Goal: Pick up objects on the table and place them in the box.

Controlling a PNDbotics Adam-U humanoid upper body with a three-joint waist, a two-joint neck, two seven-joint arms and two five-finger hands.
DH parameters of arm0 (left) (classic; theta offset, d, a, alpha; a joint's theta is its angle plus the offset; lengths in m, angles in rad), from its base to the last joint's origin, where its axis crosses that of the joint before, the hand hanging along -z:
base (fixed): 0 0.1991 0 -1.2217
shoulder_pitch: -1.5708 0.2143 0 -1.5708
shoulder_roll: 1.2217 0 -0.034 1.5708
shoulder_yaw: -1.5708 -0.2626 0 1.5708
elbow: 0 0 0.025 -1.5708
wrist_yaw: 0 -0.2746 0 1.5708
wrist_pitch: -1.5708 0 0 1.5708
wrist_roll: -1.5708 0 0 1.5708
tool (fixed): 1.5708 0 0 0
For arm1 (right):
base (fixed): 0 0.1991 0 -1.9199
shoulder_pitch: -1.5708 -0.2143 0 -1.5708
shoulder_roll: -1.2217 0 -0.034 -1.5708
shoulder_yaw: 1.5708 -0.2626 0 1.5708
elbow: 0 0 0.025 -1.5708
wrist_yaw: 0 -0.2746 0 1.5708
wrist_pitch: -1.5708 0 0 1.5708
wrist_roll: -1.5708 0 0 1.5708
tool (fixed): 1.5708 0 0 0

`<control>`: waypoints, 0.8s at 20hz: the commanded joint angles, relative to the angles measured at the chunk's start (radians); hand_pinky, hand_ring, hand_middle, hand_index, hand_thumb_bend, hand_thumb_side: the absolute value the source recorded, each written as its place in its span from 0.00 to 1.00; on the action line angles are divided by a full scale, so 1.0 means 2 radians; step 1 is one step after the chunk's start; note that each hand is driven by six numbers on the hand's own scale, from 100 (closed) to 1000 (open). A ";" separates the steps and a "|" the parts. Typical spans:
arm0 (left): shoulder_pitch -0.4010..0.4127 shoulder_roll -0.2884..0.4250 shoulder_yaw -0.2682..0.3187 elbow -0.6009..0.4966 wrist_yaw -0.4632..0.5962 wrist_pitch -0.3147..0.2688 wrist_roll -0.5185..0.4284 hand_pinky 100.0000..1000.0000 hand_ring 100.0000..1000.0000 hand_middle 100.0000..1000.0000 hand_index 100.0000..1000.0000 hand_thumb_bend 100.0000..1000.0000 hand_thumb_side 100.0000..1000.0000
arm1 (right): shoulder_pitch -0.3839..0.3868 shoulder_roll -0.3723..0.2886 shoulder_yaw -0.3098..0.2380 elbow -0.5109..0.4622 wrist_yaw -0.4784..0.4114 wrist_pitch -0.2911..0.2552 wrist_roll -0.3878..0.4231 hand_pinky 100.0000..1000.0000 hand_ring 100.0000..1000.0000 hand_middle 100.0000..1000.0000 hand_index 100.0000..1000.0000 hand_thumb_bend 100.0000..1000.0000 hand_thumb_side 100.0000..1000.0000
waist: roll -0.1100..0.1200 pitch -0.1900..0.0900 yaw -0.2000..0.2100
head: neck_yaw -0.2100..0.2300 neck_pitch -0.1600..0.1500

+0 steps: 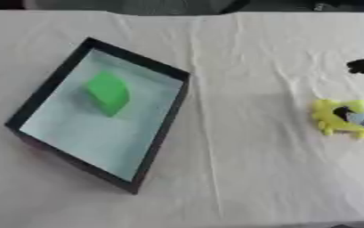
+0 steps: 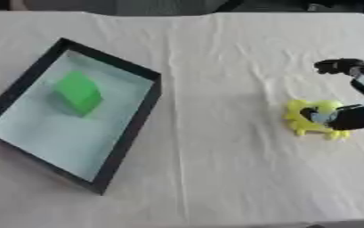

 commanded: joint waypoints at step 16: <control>-0.002 0.010 0.003 -0.005 -0.001 -0.001 -0.004 0.80 0.55 0.75 0.77 0.38 0.63 | -0.016 -0.025 0.004 0.092 0.042 -0.021 0.041 0.94 0.92 0.83 0.91 0.34 0.05 | 0.000 -0.004 0.004 | 0.001 -0.001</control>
